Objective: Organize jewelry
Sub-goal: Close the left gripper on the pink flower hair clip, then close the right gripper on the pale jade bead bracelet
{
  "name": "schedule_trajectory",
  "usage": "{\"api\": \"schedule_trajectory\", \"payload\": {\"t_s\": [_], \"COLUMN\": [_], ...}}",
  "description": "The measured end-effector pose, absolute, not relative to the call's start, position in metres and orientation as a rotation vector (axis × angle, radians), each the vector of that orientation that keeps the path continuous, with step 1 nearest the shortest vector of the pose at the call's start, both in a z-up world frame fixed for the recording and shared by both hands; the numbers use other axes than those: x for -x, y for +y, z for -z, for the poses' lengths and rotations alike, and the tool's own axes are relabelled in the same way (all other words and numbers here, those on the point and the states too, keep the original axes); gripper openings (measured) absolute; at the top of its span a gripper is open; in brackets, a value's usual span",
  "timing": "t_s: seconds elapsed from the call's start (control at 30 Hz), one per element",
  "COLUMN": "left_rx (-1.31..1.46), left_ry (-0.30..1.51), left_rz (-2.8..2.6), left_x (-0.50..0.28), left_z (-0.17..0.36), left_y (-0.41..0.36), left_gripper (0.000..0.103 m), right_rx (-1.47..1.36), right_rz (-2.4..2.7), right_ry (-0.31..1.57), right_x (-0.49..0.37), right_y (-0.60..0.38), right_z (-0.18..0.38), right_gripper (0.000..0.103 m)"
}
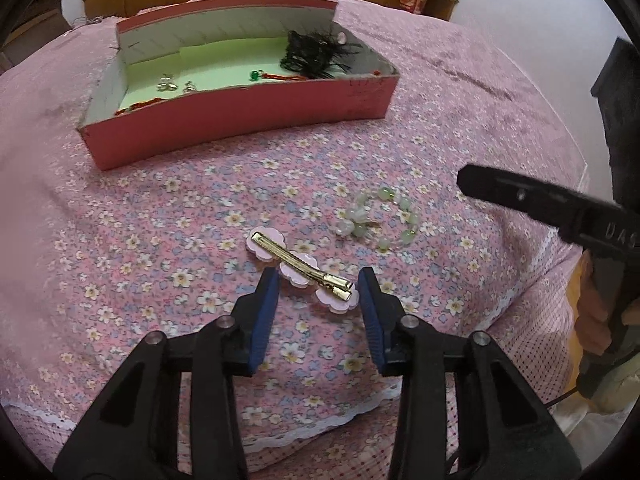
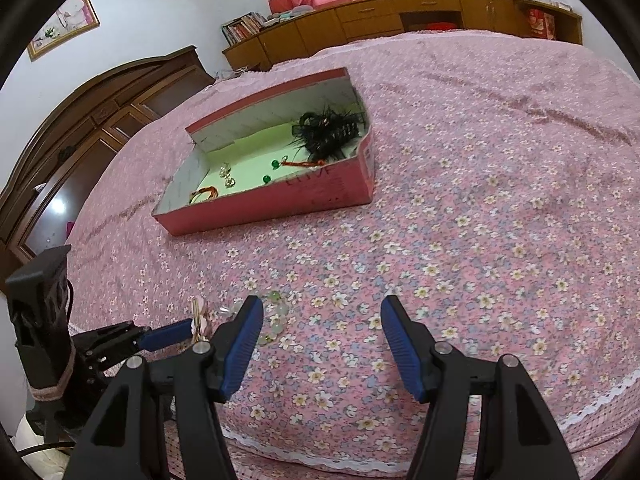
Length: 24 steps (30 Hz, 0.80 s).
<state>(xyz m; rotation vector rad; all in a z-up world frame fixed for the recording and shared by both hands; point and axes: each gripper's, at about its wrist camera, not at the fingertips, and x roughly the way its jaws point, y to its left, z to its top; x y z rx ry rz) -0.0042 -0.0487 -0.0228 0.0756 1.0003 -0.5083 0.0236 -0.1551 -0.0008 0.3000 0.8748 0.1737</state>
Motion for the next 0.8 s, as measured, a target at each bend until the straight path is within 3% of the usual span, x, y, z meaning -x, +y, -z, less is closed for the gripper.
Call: {"api": "schedule_trajectory", "payload": {"t_s": [0.03, 0.17, 0.5, 0.63, 0.8], "left_rx": [-0.071, -0.051, 0.029, 0.045, 0.009], "left_ry": [0.997, 0.986, 1.029, 1.041, 1.040], "left_rz": [0.505, 0.483, 0.481, 0.482, 0.468], "left_x": [0.003, 0.001, -0.008, -0.014, -0.019], "left_z": [0.022, 0.017, 0.017, 0.021, 0.027], "left_y": [-0.047, -0.038, -0.031, -0.037, -0.045], "left_gripper": [0.032, 0.014, 0.016, 0.022, 0.021], "right_rx": [-0.301, -0.298, -0.263, -0.268, -0.241], "right_rz": [-0.178, -0.209, -0.259, -0.265, -0.293], "right_ry": [0.881, 0.909, 0.942, 0.946, 0.951], "right_x": [-0.025, -0.033, -0.042, -0.044, -0.048], "right_y": [-0.154, -0.143, -0.125, -0.124, -0.113], "right_z": [0.002, 0.010, 0.024, 0.026, 0.030], "right_gripper": [0.064, 0.063, 0.050, 0.041, 0.031]}}
